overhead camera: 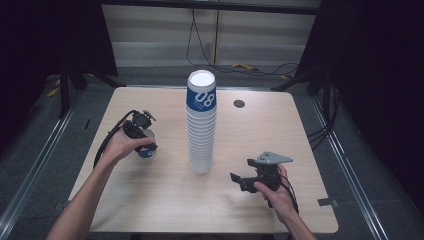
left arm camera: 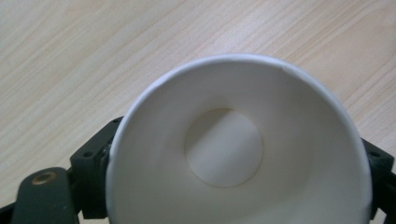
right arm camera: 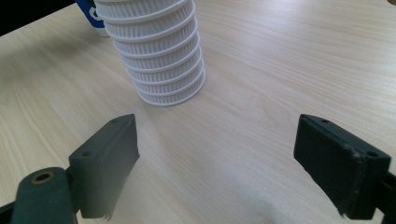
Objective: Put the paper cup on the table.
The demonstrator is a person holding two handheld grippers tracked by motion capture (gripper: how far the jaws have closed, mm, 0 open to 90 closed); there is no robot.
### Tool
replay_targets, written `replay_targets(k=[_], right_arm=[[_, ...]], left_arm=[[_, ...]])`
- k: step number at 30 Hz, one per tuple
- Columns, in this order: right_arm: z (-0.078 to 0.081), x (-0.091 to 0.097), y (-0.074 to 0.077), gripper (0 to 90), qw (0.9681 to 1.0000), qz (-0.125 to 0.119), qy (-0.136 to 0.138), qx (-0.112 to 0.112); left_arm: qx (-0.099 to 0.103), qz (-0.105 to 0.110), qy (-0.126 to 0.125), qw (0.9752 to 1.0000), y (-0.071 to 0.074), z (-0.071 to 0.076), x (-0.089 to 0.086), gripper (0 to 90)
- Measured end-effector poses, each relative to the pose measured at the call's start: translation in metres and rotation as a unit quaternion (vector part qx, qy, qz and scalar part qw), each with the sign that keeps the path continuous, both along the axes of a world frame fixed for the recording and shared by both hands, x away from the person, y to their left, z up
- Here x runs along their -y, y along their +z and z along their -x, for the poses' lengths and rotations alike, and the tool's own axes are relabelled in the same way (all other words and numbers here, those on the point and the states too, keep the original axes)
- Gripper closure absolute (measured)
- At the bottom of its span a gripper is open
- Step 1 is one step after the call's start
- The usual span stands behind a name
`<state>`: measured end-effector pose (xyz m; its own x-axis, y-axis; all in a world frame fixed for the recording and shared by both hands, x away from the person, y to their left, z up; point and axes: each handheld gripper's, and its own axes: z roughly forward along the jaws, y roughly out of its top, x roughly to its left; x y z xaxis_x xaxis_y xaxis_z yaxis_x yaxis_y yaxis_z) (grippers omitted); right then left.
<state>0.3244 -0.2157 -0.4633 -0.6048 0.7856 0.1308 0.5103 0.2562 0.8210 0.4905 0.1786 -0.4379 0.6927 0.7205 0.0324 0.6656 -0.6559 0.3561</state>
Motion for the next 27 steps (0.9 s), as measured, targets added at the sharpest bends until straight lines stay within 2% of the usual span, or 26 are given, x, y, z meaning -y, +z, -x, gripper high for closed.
replay_targets(k=[5,10,14,17,21,25,27], right_arm=[[0.000,0.000,0.000,13.7,1.0000,0.000,-0.002,0.001],[0.000,-0.002,-0.002,13.7,1.0000,0.008,-0.003,-0.001],[0.000,-0.002,-0.002,13.7,1.0000,0.008,0.000,0.000],[0.000,-0.002,-0.002,13.7,1.0000,0.008,-0.001,0.000],[0.000,-0.002,-0.002,13.7,1.0000,0.006,-0.003,-0.002],[0.001,-0.001,-0.002,13.7,1.0000,0.006,-0.002,-0.002],[0.001,-0.001,-0.001,13.7,1.0000,0.005,-0.003,-0.001]], left_arm=[[-0.011,-0.012,0.001,0.9999,-0.007,0.000,-0.003,16.4],[-0.017,0.004,0.013,0.9998,-0.014,0.002,-0.006,11.2],[-0.008,0.002,0.000,1.0000,-0.013,0.003,-0.010,12.4],[-0.008,0.011,0.005,0.9999,-0.016,0.005,-0.012,11.2],[0.004,0.005,0.002,1.0000,-0.017,0.009,-0.013,10.6],[0.011,0.019,0.006,0.9997,-0.020,0.012,-0.016,10.1],[0.013,0.018,0.007,0.9997,-0.021,0.014,-0.018,9.3]])
